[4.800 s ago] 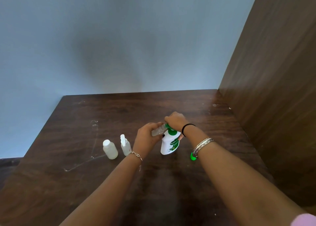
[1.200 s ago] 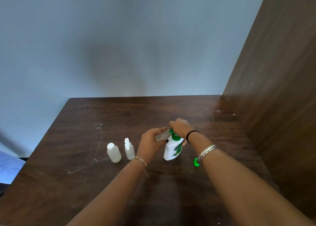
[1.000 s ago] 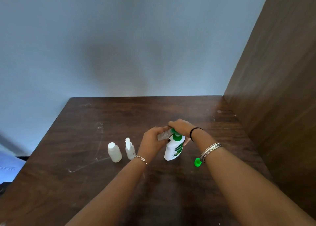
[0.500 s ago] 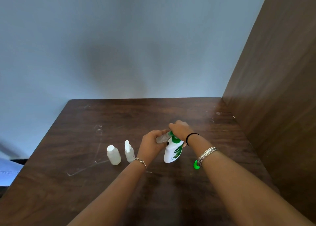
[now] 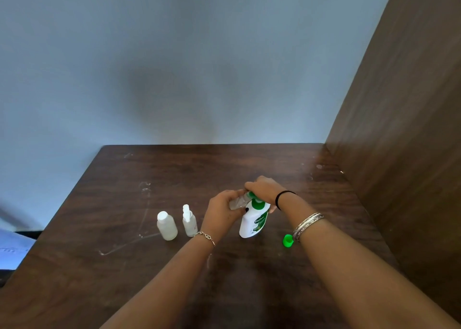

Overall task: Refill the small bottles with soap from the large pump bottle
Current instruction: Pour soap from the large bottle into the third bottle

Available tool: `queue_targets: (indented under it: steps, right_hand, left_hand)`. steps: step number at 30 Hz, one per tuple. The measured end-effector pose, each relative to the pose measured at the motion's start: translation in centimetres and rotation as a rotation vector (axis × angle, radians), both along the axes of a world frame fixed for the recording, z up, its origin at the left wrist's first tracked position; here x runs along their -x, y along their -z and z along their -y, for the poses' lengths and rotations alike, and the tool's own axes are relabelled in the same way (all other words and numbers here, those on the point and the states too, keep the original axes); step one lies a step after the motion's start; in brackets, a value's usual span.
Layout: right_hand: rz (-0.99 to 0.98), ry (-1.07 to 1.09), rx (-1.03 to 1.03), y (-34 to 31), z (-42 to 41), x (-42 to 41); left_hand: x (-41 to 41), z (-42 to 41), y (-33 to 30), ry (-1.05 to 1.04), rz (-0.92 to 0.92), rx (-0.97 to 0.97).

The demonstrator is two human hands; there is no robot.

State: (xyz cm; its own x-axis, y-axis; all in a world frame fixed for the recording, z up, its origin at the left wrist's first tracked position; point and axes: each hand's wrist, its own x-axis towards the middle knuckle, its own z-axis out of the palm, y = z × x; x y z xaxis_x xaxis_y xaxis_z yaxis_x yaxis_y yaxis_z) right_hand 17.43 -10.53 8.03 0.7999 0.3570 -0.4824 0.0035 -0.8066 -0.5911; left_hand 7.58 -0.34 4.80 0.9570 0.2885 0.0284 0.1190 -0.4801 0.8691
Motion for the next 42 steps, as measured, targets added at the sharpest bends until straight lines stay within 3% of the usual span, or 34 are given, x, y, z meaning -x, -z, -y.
queue_targets:
  steps: [7, 12, 17, 22, 28, 33, 39, 42]
  right_hand:
    - [0.166, 0.036, -0.007, 1.1, -0.1, 0.2]
    - [0.029, 0.016, -0.025, -0.1, 0.2, 0.0]
    - [0.125, 0.021, -0.01, 0.6, 0.1, 0.4]
    - [0.029, -0.022, -0.008, 0.2, 0.2, -0.1]
    - [0.096, 0.017, -0.025, 0.5, 0.1, 0.2]
    - [-0.036, -0.005, -0.036, -0.1, 0.1, -0.1]
    - [0.048, 0.054, -0.071, 0.8, 0.2, 0.4]
    - [-0.002, 0.028, -0.063, 0.4, 0.2, 0.2]
  left_hand:
    - [0.0, 0.1, 0.2, -0.015, -0.023, -0.029]
    - [0.1, 0.2, 0.0, -0.02, -0.009, 0.007]
    - [0.1, 0.2, 0.2, -0.034, -0.033, 0.005]
    - [0.1, 0.3, 0.1, -0.023, -0.028, 0.021]
    - [0.2, 0.1, 0.1, -0.033, -0.032, -0.014]
    - [0.2, 0.1, -0.3, -0.027, -0.01, -0.012]
    - [0.3, 0.2, -0.2, -0.017, -0.034, -0.044]
    - [0.3, 0.2, -0.3, -0.014, -0.025, -0.028]
